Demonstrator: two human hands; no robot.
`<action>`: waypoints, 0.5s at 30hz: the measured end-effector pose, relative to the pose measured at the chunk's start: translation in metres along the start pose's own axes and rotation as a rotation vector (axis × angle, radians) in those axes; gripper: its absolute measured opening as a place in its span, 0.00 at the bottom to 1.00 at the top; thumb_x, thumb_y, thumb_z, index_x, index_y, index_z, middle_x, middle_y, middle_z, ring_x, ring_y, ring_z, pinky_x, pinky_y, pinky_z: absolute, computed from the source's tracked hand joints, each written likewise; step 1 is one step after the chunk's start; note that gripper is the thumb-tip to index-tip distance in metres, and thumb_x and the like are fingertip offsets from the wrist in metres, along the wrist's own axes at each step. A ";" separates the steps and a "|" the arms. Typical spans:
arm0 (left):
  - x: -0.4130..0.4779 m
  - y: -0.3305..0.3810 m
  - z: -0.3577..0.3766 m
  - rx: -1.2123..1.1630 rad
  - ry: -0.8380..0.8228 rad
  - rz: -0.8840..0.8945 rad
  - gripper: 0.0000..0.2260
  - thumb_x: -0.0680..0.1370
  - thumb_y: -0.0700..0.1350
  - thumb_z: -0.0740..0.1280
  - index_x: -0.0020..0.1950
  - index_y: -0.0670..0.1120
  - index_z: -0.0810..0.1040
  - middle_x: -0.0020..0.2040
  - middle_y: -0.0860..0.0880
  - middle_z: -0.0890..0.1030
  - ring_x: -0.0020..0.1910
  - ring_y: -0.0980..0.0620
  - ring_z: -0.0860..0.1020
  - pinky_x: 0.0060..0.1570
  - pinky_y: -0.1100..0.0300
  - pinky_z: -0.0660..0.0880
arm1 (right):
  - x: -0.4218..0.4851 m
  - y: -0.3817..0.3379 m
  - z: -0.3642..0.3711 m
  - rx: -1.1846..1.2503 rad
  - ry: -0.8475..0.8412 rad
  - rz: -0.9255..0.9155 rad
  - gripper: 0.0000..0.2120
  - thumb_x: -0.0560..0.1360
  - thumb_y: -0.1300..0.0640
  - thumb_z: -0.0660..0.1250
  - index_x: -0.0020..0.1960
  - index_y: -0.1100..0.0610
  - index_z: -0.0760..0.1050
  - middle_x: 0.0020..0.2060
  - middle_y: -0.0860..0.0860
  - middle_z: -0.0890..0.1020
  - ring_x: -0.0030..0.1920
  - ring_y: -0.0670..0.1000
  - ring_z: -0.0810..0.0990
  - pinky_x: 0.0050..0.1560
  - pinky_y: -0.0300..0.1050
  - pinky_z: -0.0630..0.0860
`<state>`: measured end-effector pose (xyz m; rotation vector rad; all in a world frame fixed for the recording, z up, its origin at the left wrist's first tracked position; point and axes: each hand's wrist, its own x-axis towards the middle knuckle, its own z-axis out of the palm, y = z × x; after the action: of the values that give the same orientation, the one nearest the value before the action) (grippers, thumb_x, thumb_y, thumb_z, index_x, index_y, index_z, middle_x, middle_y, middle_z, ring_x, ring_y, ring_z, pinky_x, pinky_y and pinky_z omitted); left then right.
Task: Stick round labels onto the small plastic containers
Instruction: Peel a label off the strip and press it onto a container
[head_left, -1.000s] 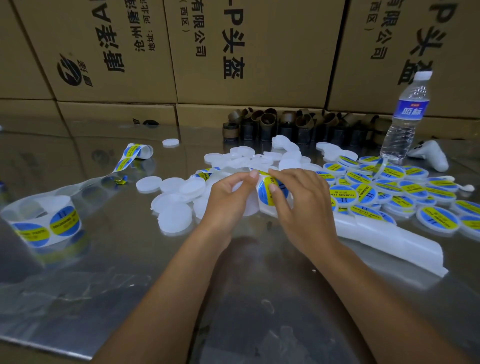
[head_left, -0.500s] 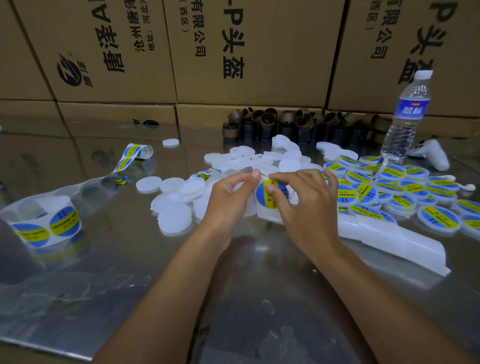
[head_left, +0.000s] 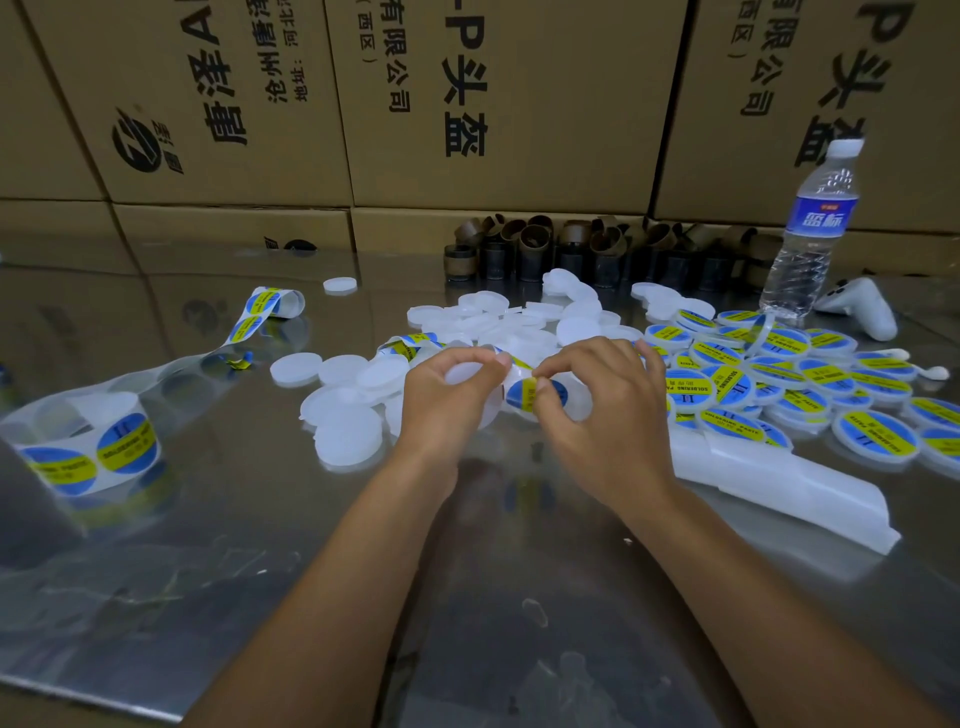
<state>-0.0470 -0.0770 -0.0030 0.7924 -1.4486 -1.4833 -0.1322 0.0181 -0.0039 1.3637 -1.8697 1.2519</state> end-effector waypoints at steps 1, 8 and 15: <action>0.000 0.000 0.000 -0.003 0.004 0.000 0.08 0.72 0.46 0.73 0.34 0.51 0.79 0.35 0.64 0.79 0.34 0.68 0.77 0.28 0.75 0.70 | 0.000 0.000 0.000 0.013 0.004 0.003 0.03 0.68 0.59 0.65 0.38 0.56 0.77 0.38 0.46 0.80 0.45 0.52 0.77 0.66 0.52 0.59; -0.003 -0.001 0.001 0.099 0.050 0.000 0.07 0.72 0.46 0.74 0.36 0.49 0.79 0.34 0.53 0.80 0.30 0.58 0.77 0.35 0.67 0.73 | 0.002 -0.001 -0.002 0.134 0.004 0.022 0.09 0.67 0.54 0.58 0.36 0.58 0.74 0.36 0.47 0.76 0.41 0.52 0.73 0.50 0.43 0.63; 0.000 -0.004 -0.001 0.261 0.202 0.111 0.10 0.68 0.49 0.77 0.42 0.47 0.79 0.39 0.58 0.78 0.42 0.61 0.75 0.37 0.75 0.67 | 0.004 0.000 0.000 0.326 0.019 0.185 0.03 0.66 0.59 0.60 0.34 0.54 0.70 0.32 0.46 0.74 0.39 0.49 0.73 0.45 0.42 0.68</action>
<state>-0.0464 -0.0776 -0.0070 0.9739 -1.5222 -1.1106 -0.1338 0.0166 -0.0009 1.3531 -1.8716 1.7181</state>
